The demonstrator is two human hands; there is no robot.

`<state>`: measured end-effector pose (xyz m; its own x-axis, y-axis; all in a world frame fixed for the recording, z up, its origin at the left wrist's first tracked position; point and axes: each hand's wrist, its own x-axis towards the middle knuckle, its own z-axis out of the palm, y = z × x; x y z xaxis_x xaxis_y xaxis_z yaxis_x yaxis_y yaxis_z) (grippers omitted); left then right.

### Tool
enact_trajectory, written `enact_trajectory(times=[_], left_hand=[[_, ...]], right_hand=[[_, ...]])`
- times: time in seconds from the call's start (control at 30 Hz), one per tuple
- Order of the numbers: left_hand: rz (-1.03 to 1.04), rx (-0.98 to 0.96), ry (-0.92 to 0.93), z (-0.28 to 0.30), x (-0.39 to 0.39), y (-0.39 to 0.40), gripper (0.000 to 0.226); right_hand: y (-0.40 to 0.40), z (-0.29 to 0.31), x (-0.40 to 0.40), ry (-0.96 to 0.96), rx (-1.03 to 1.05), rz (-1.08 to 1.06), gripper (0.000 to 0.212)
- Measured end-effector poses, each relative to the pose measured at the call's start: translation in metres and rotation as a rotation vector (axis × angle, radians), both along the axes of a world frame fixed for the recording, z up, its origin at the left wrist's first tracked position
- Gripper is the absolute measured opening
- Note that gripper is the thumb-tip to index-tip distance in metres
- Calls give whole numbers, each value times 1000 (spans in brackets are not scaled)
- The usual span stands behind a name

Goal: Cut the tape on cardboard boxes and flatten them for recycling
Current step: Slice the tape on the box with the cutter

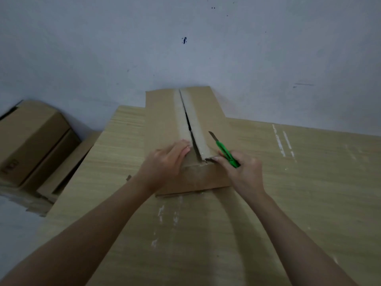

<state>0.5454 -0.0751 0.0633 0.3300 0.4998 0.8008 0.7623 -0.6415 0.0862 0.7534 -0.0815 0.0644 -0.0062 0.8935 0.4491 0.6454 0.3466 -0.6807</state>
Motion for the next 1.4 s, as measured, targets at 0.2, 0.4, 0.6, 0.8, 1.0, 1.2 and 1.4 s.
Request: enact_trajectory(times=[0.2,0.4,0.6,0.8,1.0,1.2,1.4], left_hand=[[-65,-204,-94,-2,-10,-13,38],[678,-865,-511,10,6,21,61],[663,-1053,-372,7,6,21,87],[334,-1046,-75,8,-7,4,84],[-57,-1075,427,23,-2,31,113],[288,-708,601,36,36,89,90],[120,-635,377,39,101,70,62]], right_hand=[[4,21,6,44,-368,95,24],[44,43,4,104,-415,70,31],[79,49,-5,84,-360,7,45],[87,53,16,-109,-246,-94,39],[70,46,74,-308,-518,-270,56],[43,34,106,-114,-628,-390,56],[22,17,89,52,-615,-722,78]])
